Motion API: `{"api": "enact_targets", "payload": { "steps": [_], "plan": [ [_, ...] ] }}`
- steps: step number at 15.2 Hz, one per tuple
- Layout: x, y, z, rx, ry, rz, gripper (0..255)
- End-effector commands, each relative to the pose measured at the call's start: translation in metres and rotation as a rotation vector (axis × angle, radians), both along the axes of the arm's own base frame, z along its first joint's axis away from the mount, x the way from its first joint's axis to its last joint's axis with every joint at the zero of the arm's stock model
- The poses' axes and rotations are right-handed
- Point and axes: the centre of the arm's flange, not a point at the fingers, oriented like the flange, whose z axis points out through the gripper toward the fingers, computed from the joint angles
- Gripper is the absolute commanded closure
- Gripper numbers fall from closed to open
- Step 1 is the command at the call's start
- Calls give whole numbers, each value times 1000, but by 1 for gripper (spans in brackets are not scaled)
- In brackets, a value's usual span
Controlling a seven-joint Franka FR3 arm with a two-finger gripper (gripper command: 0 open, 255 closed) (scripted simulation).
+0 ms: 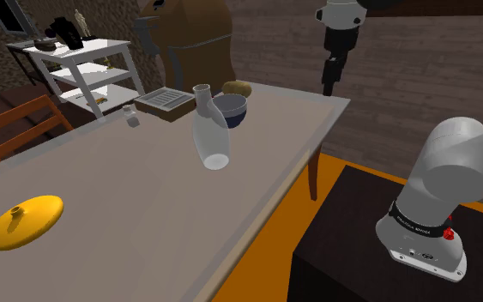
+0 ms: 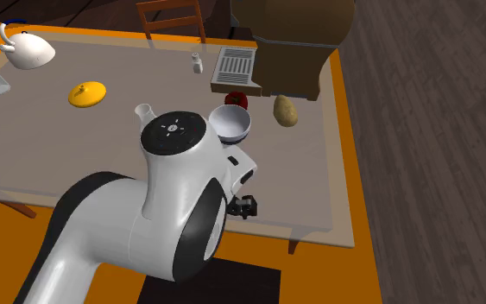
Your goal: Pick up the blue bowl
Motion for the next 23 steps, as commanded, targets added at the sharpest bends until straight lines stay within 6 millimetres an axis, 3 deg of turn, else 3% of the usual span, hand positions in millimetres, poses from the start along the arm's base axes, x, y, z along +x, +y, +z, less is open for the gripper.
{"api": "enact_targets", "payload": {
  "steps": [1,23],
  "plan": [
    [0,0,0,0,0,0,0],
    [271,106,-60,-4,44,-18,0]
  ]
}}
